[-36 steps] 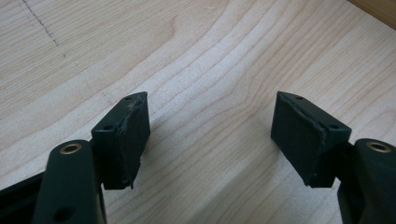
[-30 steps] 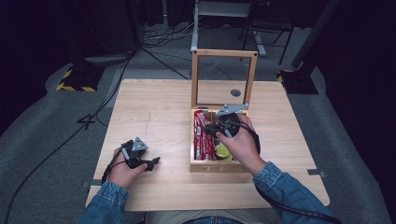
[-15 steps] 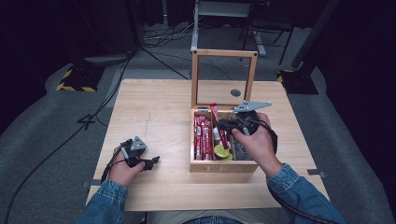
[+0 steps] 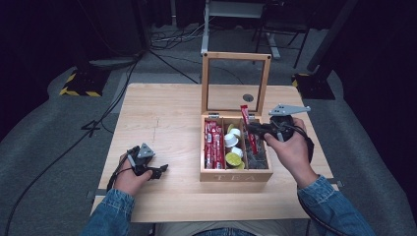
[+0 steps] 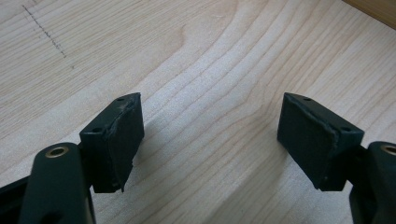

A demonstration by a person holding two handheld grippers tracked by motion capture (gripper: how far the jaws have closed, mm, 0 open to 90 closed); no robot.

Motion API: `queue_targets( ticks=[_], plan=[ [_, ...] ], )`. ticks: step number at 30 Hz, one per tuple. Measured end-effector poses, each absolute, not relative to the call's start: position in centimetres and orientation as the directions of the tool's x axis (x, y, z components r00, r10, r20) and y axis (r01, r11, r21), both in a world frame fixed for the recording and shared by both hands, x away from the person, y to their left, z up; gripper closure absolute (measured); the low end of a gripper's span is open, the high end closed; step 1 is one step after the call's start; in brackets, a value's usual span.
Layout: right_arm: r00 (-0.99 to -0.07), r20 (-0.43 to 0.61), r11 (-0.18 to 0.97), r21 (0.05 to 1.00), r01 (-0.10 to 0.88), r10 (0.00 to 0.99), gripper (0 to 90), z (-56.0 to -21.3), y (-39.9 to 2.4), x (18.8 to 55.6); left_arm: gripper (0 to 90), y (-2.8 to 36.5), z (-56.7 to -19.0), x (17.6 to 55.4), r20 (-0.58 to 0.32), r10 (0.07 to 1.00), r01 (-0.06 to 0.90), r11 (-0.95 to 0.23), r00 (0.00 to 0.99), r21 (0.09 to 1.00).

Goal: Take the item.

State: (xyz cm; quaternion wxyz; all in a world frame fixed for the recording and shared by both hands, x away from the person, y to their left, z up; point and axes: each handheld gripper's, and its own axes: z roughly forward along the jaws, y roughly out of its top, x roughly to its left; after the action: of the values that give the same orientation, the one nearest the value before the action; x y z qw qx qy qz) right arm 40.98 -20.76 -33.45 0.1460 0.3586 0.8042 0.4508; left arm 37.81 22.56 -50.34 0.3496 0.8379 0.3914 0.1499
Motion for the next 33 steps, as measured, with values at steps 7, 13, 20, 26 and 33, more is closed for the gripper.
queue_targets(
  ticks=[7,13,20,26,33],
  plan=[
    [-0.673,0.087,0.318,0.832,0.455,0.735,82.3,-33.1,-23.4,41.0,22.8,22.6,-50.3,37.8,-0.020,0.759,0.551,-0.454,0.651,0.700],
    [-0.646,0.079,0.308,0.831,0.464,0.759,82.3,-33.3,-25.4,41.1,21.9,22.5,-50.3,38.0,-0.023,0.760,0.552,-0.451,0.650,0.701],
    [-0.598,0.086,0.275,0.830,0.486,0.797,82.3,-34.3,-28.5,41.5,21.9,22.5,-50.3,38.0,-0.023,0.761,0.554,-0.450,0.648,0.700],
    [-0.568,0.089,0.259,0.825,0.502,0.818,82.3,-35.6,-30.4,42.0,21.8,22.5,-50.3,38.0,-0.022,0.761,0.553,-0.451,0.649,0.700],
    [-0.563,0.089,0.251,0.829,0.499,0.822,82.3,-37.2,-32.1,42.3,21.8,22.5,-50.3,38.0,-0.023,0.761,0.554,-0.451,0.648,0.700]
  ],
)
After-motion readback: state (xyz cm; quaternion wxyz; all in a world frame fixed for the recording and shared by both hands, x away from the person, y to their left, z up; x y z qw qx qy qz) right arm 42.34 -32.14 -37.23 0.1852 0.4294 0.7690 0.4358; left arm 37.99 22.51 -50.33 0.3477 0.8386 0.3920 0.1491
